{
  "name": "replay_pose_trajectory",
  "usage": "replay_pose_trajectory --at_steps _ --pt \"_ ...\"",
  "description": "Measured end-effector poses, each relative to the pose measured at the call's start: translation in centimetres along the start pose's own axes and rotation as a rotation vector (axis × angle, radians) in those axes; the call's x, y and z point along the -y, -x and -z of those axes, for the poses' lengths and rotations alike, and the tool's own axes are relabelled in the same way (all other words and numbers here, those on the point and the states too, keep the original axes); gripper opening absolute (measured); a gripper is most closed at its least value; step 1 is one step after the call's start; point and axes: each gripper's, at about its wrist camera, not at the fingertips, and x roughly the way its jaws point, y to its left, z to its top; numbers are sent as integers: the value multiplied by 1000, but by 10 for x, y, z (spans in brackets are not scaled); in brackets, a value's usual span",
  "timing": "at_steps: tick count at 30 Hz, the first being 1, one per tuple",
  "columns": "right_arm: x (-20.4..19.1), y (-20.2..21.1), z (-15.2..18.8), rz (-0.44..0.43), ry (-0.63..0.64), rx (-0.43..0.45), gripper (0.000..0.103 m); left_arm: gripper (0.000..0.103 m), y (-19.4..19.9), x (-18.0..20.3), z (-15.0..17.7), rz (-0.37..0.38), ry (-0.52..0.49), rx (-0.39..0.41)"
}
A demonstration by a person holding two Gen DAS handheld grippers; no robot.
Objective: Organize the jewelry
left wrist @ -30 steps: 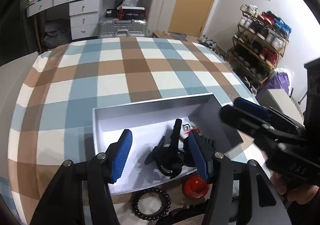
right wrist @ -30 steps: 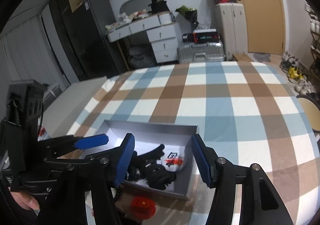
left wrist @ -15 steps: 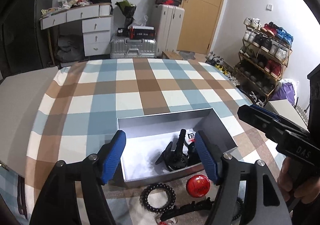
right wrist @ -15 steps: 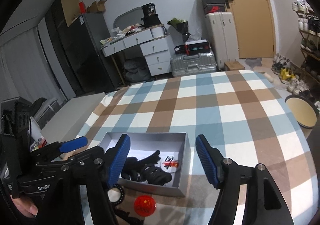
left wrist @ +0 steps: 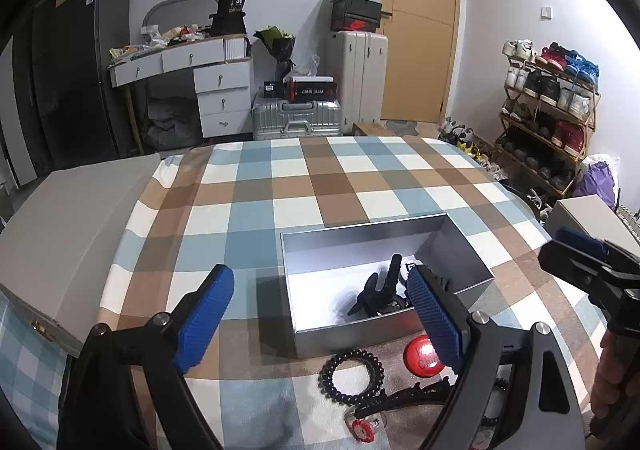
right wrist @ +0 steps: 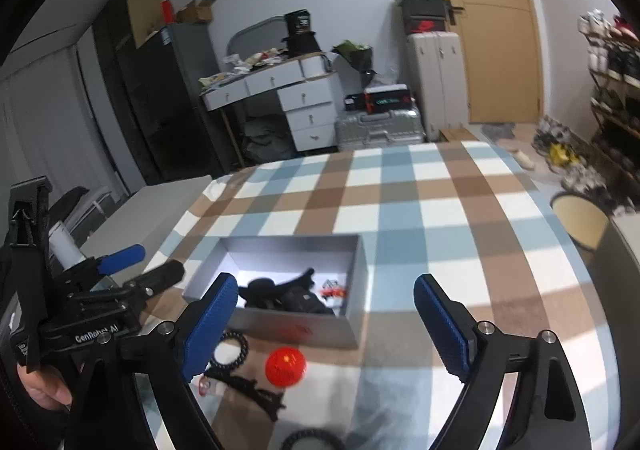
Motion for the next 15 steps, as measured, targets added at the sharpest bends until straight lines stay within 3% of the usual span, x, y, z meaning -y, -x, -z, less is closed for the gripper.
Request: replay_pose_trajectory --at_steps 5,10,15 --pt "12 12 7 40 -41 2 98 91 13 3 8 -5 13 4" --pt "21 17 9 85 -74 2 99 92 26 20 21 -17 -36 17" --pt "26 16 11 117 -82 -10 100 102 34 34 38 -29 -50 13"
